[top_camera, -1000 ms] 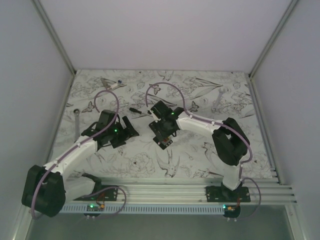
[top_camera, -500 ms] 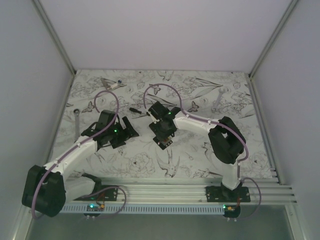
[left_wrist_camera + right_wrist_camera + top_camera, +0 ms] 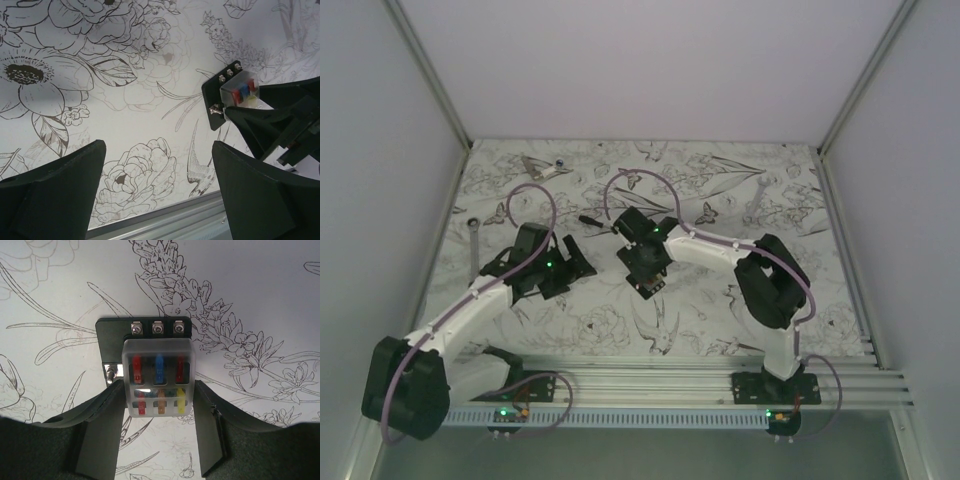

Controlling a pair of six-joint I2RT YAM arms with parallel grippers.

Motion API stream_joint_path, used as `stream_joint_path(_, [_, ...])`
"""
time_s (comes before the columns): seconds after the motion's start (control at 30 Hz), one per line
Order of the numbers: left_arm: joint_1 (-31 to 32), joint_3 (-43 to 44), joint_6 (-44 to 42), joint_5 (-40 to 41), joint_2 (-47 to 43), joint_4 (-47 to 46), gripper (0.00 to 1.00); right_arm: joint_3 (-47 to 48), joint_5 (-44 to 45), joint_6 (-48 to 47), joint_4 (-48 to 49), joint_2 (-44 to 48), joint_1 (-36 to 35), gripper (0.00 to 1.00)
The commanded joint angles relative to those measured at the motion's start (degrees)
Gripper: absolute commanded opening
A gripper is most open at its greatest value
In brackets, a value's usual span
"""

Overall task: Snap on the fuse box
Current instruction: Close the fuse box cover on the fuse box base.

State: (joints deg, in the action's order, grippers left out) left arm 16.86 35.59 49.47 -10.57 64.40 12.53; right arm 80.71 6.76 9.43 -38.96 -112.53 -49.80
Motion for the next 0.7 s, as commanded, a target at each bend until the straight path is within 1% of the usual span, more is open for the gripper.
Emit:
stream_joint_path(0.0, [-0.40, -0.43, -1.75, 0.27, -2.60, 1.97, 0.92, -3.58, 1.80, 0.16, -0.40, -0.06, -0.21, 0.42])
stream_joint_path(0.17, [-0.51, 1.55, -3.59, 2.38, -4.76, 4.82, 0.95, -3.29, 3.61, 0.80, 1.80, 6.40, -0.21, 0.71])
stream_joint_path(0.23, [-0.56, 2.81, -4.80, 4.42, -5.63, 6.92, 0.99, -4.20, 4.40, 1.15, 3.50, 9.76, -0.06, 0.84])
stream_joint_path(0.3, [-0.60, 3.88, -6.28, 6.89, -6.55, 8.32, 1.00, -5.96, 4.92, 1.47, 6.39, 13.29, 0.40, 0.98])
stream_joint_path(0.33, [-0.61, 4.36, -6.91, 8.39, -7.02, 8.86, 1.00, -7.14, 4.75, 1.46, 7.82, 15.34, 0.71, 1.00])
stream_joint_path(0.4, [-0.78, 5.22, -8.55, 11.93, -7.91, 9.71, 1.00, -9.83, 5.41, 1.66, 10.74, 19.38, 2.26, 1.00])
stream_joint_path(0.47, [-1.26, 5.53, -10.08, 17.41, -8.65, 9.95, 1.00, -13.61, 7.19, 1.99, 14.11, 23.94, 5.40, 1.00])
stream_joint_path(0.57, [-2.13, 5.46, -11.69, 29.28, -8.96, 9.64, 1.00, -21.25, 7.18, 2.75, 21.93, 30.32, 13.64, 1.00])
stream_joint_path(0.67, [-3.18, 5.27, -15.34, 41.46, -7.12, 7.24, 1.00, -28.71, 8.27, 3.13, 30.73, 35.53, 22.61, 1.00])
